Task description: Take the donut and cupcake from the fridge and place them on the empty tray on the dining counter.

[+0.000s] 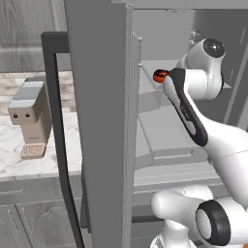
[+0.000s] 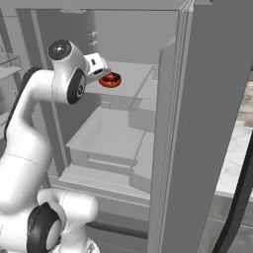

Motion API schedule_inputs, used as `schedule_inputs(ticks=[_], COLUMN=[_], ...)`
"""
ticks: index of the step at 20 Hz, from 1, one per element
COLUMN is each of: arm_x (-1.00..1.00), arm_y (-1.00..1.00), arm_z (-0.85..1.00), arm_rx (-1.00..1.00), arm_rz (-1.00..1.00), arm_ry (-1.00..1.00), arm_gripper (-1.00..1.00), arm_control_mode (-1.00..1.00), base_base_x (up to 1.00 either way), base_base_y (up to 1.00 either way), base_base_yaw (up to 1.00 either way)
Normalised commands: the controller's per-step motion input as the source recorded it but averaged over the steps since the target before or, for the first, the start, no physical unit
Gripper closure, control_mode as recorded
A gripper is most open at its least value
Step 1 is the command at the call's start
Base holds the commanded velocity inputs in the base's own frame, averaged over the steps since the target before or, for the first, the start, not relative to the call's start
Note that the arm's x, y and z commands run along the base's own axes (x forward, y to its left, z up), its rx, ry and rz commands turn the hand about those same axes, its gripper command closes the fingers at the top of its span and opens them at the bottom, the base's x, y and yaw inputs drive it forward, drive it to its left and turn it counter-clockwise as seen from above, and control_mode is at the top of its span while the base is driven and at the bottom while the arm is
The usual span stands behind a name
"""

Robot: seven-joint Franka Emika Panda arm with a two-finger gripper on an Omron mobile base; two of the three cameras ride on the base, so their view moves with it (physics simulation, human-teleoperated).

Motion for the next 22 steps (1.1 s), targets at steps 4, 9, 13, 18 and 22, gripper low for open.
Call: schedule_inputs(ticks=[4,9,13,18,22], arm_x=[0.38,0.36,0.44,0.63,0.59], arm_y=[0.0,0.0,0.0,0.0,0.0], arm_z=[-0.14,-0.13,0.0,-0.03,-0.24], arm_rx=[0.04,0.05,0.05,0.04,0.0], arm_rz=[0.0,-0.01,0.0,0.0,0.0], arm_ry=[0.0,0.0,0.0,0.02,0.01], arm_gripper=[-1.0,-1.0,-1.0,-1.0,-1.0], arm_control_mode=[-1.0,-1.0,-1.0,-1.0,-1.0], base_base_x=[0.0,0.0,0.0,0.0,0.0], base_base_y=[0.0,0.0,0.0,0.0,0.0], base_base_yaw=[0.0,0.0,0.0,0.0,0.0])
